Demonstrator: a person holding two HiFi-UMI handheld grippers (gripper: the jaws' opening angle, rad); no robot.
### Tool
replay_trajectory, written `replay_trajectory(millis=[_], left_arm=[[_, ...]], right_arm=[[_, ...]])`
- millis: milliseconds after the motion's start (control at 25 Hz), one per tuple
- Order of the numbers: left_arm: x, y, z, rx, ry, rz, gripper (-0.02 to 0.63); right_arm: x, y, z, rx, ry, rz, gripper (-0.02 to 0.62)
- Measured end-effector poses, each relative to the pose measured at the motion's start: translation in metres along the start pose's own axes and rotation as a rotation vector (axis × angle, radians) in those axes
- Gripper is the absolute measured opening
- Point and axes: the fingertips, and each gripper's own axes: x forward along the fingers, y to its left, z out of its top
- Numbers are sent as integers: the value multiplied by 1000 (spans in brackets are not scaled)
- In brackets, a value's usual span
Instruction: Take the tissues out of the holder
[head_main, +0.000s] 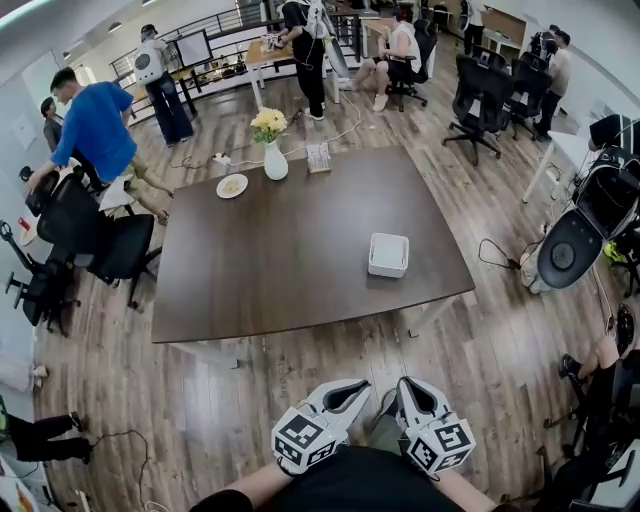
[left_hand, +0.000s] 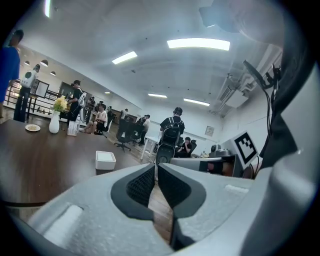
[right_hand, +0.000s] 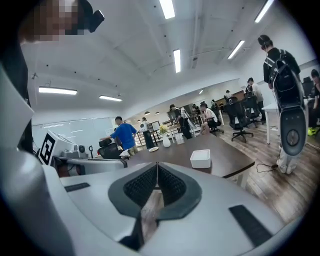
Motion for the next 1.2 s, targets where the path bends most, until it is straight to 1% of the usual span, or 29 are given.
replay_trajectory(millis=[160, 280, 480, 720, 960, 1080, 1200], left_arm=[[32, 14, 11, -2, 1, 39, 6], [68, 21, 23, 4, -2, 51, 6], [123, 24, 42, 11, 5, 66, 6], [173, 27, 57, -2, 5, 100, 6], [200, 31, 64, -24, 12, 130, 6], [207, 39, 68, -23, 19, 147, 6], [209, 47, 67, -38, 28, 160, 6]], right_arm=[[22, -27, 16, -2, 2, 46, 11], [35, -60, 31, 0, 2, 63, 11], [50, -109, 53, 7, 11, 94, 11], [59, -159, 72, 26, 25, 119, 11], [69, -185, 84, 36, 37, 149, 11], [78, -191, 86, 52, 45, 160, 11], [88, -193, 85, 63, 60, 171, 11]])
